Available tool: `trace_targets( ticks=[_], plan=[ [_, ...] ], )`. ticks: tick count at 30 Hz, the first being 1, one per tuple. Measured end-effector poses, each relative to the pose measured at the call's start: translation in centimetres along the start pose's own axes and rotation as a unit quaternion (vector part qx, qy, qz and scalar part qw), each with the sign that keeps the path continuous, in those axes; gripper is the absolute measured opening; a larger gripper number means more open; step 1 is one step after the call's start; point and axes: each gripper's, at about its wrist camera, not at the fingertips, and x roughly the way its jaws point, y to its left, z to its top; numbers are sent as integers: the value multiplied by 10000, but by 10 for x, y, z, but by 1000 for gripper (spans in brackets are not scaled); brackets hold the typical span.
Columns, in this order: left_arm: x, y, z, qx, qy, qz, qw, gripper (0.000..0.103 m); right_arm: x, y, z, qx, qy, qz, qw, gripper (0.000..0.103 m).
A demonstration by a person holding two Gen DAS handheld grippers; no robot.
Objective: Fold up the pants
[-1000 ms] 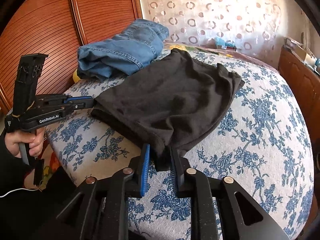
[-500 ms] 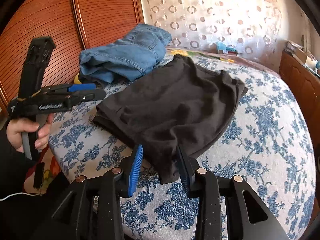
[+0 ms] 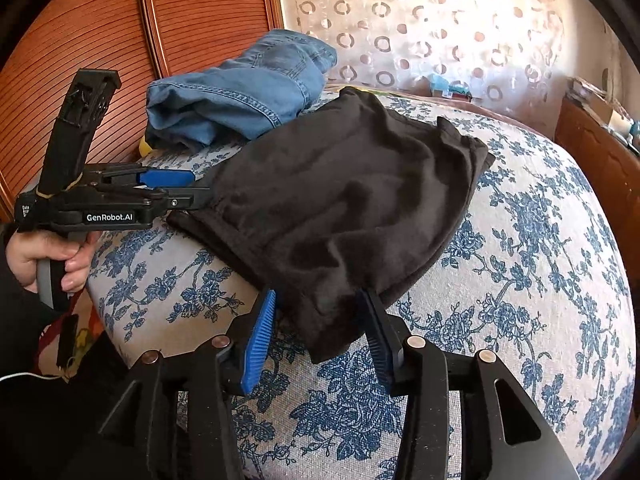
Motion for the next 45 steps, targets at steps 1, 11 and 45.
trace_targets(
  ticks=[1,11,45],
  plan=[
    [0,0,0,6,-4,2,10000,57,-1,0,0,-7,5,-17,10000,46],
    [-4,-1,-5,38,-96,-56,9999,48,-2,3,-2,-85,19,-214,9997,49],
    [-48,-60,-41,118,-133,-653,9977,9,-58,-15,-37,-28,-146,-25,9999,14]
  ],
)
